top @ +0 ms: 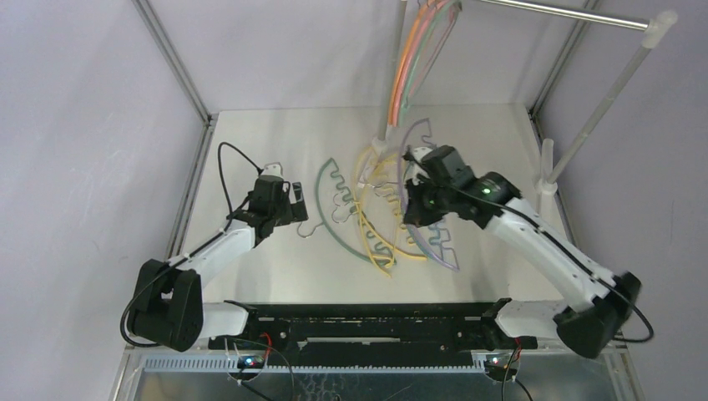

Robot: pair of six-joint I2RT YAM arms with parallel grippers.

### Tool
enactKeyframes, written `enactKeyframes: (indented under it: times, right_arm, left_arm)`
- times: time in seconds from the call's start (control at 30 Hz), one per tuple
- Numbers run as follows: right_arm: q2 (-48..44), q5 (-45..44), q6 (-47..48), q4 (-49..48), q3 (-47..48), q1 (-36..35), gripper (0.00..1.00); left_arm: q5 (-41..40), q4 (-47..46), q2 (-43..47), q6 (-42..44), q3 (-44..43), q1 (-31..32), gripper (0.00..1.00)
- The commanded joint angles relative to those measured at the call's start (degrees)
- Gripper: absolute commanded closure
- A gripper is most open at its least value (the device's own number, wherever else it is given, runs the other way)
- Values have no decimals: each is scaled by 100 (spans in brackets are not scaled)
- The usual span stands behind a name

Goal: Organize the hangers

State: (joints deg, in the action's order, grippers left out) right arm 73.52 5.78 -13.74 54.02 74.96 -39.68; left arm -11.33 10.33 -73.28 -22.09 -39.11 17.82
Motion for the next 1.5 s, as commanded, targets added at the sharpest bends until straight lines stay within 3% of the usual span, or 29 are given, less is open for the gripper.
enactKeyframes:
  times: [0.0,0.13,0.3,0.67,1.03,1.47]
  right_arm:
    - [-813,333,-79,539,-112,434,100]
    - [-1510,718,-307,528,-95,1092,100]
    - [-1944,1747,-753,-302,28,2096,100]
    - [-1160,2625,-2109,-2972,1244,3438,100]
    - [-162,2556,-3481,-5093,1448,4073,100]
    - [335,2398,-3961,-5963,1180,4592,100]
  left_arm:
    - [97,-215,-134,-81,-220,-40,1]
    - [163,-238,-267,-109,-330,-37,1]
    - [275,-259,-416,-90,-463,-33,0]
    - [317,-240,-527,85,-619,-34,1]
    - [317,-259,-533,139,-553,-47,1]
    - [248,-23,-451,231,-586,-47,1]
